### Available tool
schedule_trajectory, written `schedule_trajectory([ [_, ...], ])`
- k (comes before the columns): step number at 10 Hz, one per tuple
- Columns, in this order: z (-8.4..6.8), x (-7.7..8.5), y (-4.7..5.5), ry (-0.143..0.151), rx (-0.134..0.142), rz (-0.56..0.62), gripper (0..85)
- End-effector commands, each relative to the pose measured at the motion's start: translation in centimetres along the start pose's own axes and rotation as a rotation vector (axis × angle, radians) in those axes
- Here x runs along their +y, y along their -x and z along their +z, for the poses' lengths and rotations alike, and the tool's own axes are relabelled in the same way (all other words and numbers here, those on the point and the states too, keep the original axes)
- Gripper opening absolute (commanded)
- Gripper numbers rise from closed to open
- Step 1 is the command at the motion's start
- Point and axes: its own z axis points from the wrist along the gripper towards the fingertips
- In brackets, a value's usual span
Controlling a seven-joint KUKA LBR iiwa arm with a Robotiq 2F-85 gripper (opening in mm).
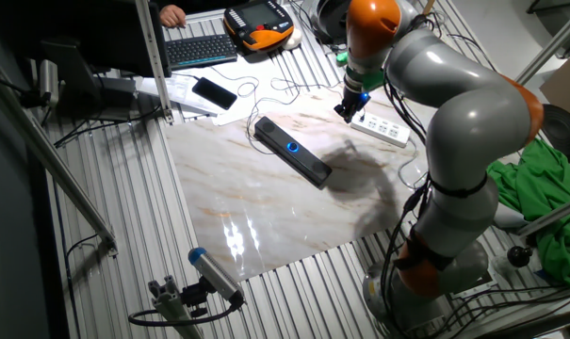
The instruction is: Turn the knob to increase the volume of the speaker
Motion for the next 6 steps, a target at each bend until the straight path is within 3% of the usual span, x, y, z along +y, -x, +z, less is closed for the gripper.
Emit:
schedule_trajectory([
  [1,0.03,-0.03,-0.02,-0.003,-0.01,0.007,0.0],
  [2,0.03,-0.03,-0.02,0.017,0.017,0.01,0.0],
  [3,0.03,-0.03,-0.02,0.016,0.039,0.011,0.0],
  [4,0.03,-0.03,-0.02,0.012,0.045,0.008,0.0],
  [5,0.03,-0.03,-0.02,0.013,0.062,0.023,17.0],
  [6,0.03,-0.03,-0.02,-0.009,0.068,0.021,17.0],
])
